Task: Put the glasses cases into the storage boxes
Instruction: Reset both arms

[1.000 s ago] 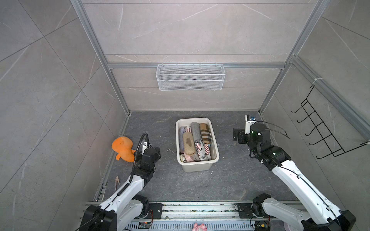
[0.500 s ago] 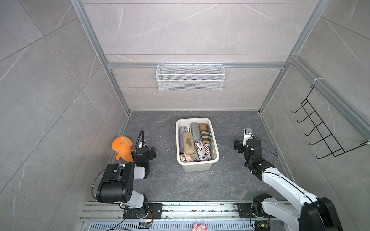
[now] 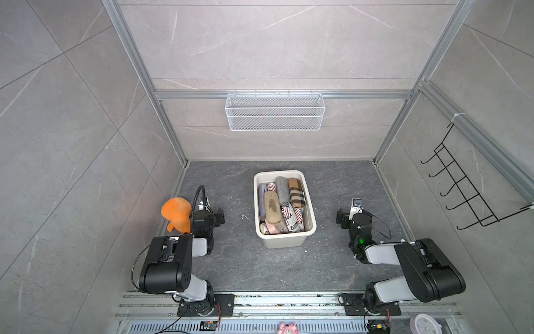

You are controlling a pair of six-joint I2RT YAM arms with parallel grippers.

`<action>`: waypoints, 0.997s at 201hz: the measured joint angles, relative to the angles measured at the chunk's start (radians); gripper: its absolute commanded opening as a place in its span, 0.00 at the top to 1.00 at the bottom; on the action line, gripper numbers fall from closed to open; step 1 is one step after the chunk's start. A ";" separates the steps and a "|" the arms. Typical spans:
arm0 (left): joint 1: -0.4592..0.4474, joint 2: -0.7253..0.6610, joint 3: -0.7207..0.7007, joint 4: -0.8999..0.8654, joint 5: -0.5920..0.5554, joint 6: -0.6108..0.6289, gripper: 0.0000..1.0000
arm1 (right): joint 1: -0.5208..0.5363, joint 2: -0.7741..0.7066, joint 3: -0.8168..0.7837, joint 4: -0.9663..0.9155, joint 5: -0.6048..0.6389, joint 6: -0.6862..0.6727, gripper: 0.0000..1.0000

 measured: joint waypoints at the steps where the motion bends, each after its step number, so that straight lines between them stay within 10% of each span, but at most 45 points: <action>1: 0.000 0.000 0.000 0.000 0.000 0.000 0.00 | -0.007 0.004 0.003 0.003 -0.003 0.002 0.00; 200: 0.000 0.000 0.000 0.000 0.002 0.000 0.00 | -0.044 0.019 0.034 -0.010 -0.076 0.049 0.00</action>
